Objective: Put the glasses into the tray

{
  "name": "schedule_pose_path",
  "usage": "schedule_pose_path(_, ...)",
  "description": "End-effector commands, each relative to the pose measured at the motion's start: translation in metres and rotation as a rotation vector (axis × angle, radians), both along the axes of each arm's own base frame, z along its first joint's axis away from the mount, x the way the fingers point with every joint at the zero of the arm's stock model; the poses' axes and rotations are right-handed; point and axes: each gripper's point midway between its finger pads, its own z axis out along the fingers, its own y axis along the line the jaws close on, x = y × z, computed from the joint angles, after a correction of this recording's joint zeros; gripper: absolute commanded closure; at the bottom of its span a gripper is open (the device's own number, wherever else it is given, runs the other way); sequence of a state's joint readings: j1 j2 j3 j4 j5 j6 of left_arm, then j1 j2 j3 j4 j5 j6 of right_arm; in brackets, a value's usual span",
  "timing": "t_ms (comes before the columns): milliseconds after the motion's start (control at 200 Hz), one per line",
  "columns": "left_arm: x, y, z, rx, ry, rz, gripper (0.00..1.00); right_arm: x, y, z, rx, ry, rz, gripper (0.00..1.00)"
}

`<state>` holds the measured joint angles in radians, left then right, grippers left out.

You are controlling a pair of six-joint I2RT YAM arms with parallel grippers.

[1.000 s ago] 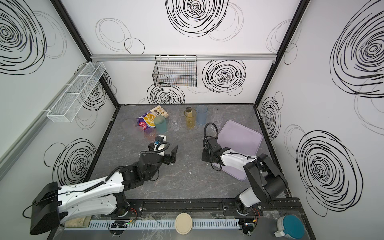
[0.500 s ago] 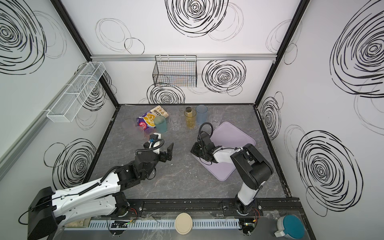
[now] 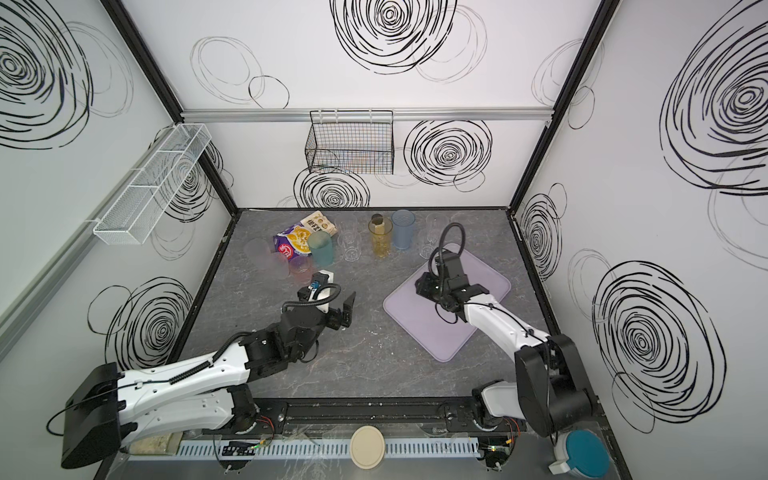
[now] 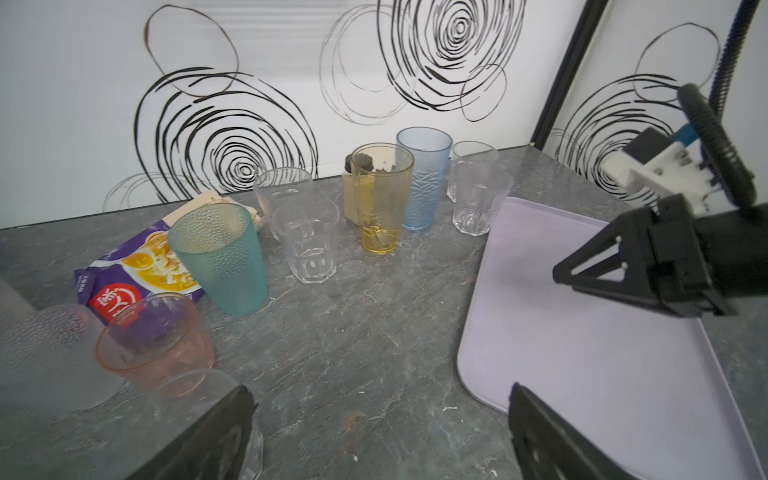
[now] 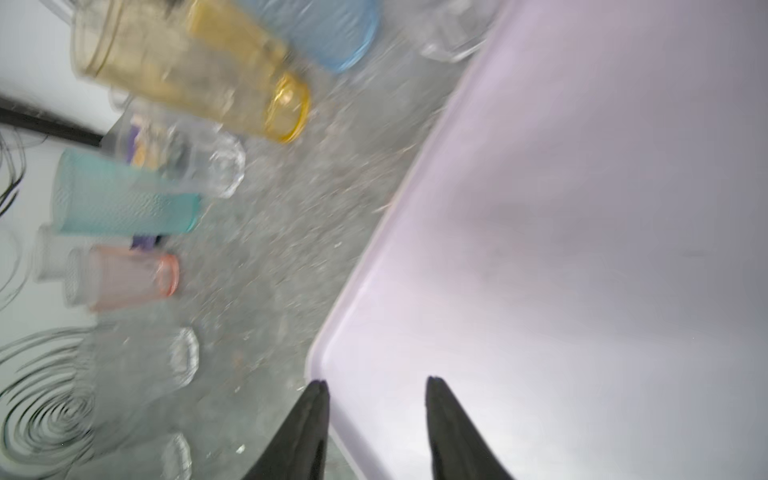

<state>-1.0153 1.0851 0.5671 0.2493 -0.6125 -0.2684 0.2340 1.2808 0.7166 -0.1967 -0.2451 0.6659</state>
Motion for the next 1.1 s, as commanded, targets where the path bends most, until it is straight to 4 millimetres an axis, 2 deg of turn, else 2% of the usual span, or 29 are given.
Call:
schedule_pose_path(0, -0.007, -0.033, 0.012, -0.050, -0.053, -0.076, 0.02, -0.042, -0.069, -0.034, -0.180, 0.161, -0.098, 0.48)
schedule_pose_path(130, -0.020, -0.068, -0.002, -0.013, -0.038, -0.151, 0.01, -0.051, -0.117, -0.038, -0.105, 0.159, -0.303, 0.42)
schedule_pose_path(205, -0.028, -0.085, -0.012, 0.028, -0.032, -0.189, 0.01, -0.054, -0.130, -0.044, -0.040, 0.130, -0.375, 0.42)
schedule_pose_path(290, -0.036, -0.099, -0.022, 0.066, -0.027, -0.227, 0.00, -0.058, -0.146, -0.049, -0.054, 0.135, -0.437, 0.42)
schedule_pose_path(405, -0.042, -0.108, -0.033, 0.089, -0.016, -0.253, 0.02, -0.064, -0.156, -0.060, -0.055, 0.171, -0.474, 0.42)
schedule_pose_path(565, -0.040, -0.107, -0.037, 0.095, -0.011, -0.254, 0.03, -0.071, -0.154, -0.079, -0.022, 0.225, -0.469, 0.49)
schedule_pose_path(800, -0.027, -0.083, -0.026, -0.036, 0.004, -0.214, 0.02, -0.076, -0.142, -0.091, 0.037, 0.230, -0.443, 0.71)
schedule_pose_path(951, -0.024, -0.076, -0.021, -0.067, 0.000, -0.204, 0.02, -0.084, -0.131, -0.099, 0.076, 0.256, -0.425, 0.86)
schedule_pose_path(1096, -0.022, -0.070, -0.019, -0.075, -0.012, -0.187, 0.02, -0.089, -0.112, -0.094, 0.071, 0.251, -0.390, 0.89)
